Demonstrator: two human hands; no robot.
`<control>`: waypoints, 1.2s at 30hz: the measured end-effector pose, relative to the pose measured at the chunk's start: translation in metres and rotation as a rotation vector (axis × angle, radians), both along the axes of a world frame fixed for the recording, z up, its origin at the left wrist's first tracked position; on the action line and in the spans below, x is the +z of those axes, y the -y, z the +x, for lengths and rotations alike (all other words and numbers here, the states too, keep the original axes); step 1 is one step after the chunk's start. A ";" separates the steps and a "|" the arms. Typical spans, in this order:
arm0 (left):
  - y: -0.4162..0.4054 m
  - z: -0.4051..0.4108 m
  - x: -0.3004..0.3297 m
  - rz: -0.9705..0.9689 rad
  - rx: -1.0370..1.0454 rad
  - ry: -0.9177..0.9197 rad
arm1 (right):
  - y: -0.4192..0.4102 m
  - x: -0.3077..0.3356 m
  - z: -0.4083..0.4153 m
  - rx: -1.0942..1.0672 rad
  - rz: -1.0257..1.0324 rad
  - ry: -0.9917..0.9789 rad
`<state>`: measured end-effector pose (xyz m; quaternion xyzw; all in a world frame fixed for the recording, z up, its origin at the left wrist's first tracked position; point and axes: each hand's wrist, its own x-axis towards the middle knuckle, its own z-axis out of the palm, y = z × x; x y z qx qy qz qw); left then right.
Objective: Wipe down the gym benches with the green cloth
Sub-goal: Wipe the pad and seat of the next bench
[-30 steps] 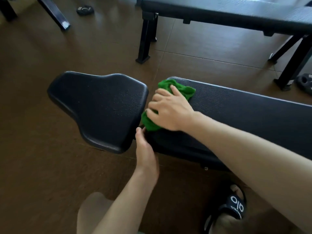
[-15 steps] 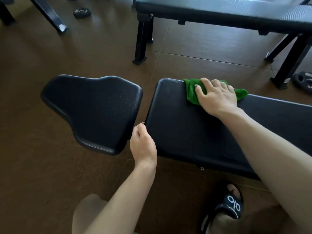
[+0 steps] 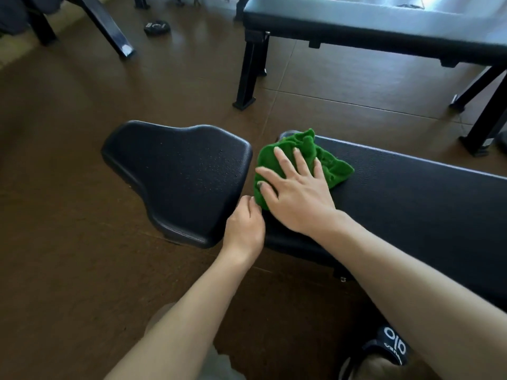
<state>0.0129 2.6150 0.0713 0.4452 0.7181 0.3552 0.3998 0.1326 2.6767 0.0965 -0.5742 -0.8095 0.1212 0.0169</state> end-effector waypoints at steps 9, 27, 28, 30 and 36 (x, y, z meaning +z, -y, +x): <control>-0.010 -0.136 -0.004 0.136 0.252 -0.675 | 0.055 -0.004 -0.002 0.040 0.124 -0.039; -0.013 -0.158 -0.031 -0.047 0.447 0.090 | 0.059 -0.017 -0.013 0.236 0.222 0.054; -0.013 -0.159 -0.031 -0.044 0.437 0.095 | 0.058 -0.021 -0.017 0.248 0.260 0.029; -0.012 -0.159 -0.031 -0.035 0.426 0.102 | 0.055 -0.025 -0.027 0.201 0.322 -0.091; -0.009 -0.156 -0.025 -0.062 0.409 0.086 | 0.027 0.012 -0.084 -0.476 0.085 -0.886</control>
